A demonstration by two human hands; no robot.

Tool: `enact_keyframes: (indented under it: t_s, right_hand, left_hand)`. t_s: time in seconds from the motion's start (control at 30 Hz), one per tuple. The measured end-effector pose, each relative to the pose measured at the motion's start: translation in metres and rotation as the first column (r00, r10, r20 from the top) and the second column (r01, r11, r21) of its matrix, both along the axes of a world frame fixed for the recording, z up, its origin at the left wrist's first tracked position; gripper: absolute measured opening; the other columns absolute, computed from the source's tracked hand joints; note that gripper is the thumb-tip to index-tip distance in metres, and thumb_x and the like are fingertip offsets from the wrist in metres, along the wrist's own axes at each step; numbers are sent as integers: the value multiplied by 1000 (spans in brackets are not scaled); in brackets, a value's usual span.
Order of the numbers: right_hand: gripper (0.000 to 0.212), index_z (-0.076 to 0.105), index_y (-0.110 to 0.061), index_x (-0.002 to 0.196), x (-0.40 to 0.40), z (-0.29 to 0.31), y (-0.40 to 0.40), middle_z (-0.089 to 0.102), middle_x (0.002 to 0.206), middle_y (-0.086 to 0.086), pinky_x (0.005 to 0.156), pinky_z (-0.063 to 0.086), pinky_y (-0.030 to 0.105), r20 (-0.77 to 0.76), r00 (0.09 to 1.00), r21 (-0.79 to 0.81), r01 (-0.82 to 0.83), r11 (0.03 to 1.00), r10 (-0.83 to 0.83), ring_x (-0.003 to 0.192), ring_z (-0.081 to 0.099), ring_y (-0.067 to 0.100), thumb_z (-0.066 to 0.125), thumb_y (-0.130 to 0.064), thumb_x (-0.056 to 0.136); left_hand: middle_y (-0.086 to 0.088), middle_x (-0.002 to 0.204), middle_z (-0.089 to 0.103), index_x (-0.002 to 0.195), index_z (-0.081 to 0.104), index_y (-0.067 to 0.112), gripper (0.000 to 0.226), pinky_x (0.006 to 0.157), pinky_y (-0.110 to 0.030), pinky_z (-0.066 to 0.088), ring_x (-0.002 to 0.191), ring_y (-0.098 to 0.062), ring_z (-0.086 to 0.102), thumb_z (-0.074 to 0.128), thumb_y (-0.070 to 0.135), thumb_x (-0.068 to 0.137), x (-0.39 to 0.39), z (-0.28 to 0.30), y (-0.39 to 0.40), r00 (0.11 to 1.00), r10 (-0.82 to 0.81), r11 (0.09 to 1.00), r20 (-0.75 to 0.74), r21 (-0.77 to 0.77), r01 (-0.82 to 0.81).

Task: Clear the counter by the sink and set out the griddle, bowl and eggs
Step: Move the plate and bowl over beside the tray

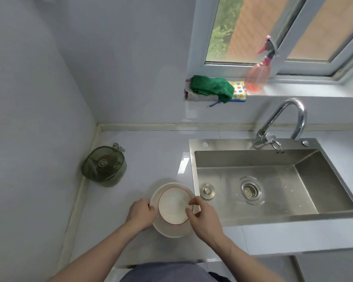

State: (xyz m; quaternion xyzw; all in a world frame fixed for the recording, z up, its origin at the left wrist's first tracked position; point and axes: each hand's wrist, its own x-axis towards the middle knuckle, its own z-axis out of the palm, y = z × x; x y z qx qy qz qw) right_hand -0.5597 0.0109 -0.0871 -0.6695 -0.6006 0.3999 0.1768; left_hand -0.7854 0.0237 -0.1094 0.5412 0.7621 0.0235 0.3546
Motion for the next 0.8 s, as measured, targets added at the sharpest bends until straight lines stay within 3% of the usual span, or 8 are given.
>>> enact_keyframes:
  t_s: [0.1,0.2,0.3,0.4,0.53,0.67,0.8]
  right_hand:
    - [20,56,-37,107,24,14,-6,61,107,-25,76,52,28,-96,979,102,187,977,-177,85,63,2,66,-41,90]
    - [37,51,-38,122,62,31,-19,52,121,-26,95,45,26,-131,929,175,365,914,-346,112,51,1,65,-51,91]
    - [55,43,-41,135,107,47,-35,48,135,-21,108,41,34,-228,833,-7,517,856,-504,126,47,7,63,-63,89]
    - [74,37,-42,146,155,65,-60,51,138,-18,108,46,40,-353,708,-230,568,790,-612,126,53,9,57,-74,83]
    - [41,51,-45,132,220,94,-115,62,127,-24,91,56,34,-471,577,-314,598,738,-668,114,61,1,49,-64,97]
    - [44,51,-52,130,289,107,-180,62,126,-26,108,48,43,-473,456,-297,723,623,-754,122,57,4,53,-69,90]
    - [23,54,-54,118,342,119,-241,64,119,-24,107,47,43,-479,374,-271,797,540,-794,119,57,4,51,-62,96]
  left_hand:
    - [-5,71,70,66,58,14,26,57,-31,40,72,-27,64,49,18,90,23,18,8,997,-71,997,18,30,71]
    - [-4,61,67,61,53,13,28,54,-31,41,66,-27,65,49,16,88,57,42,15,987,-155,986,39,70,152]
    - [-2,56,66,55,50,15,32,52,-28,43,58,-21,63,50,15,88,98,67,17,968,-243,965,61,114,235]
    - [0,52,64,55,50,16,34,52,-31,47,53,-19,64,50,17,89,151,89,11,936,-339,935,91,140,325]
    - [0,54,60,57,49,13,35,43,-25,38,43,-11,55,49,15,92,236,116,-16,863,-482,872,149,171,458]
    - [-7,58,70,60,54,10,33,43,-18,42,51,-14,68,49,13,92,324,145,-56,773,-589,808,234,158,568]
    - [-11,56,66,62,49,10,33,44,-18,41,50,-15,67,50,14,94,399,163,-96,684,-668,740,294,160,654]
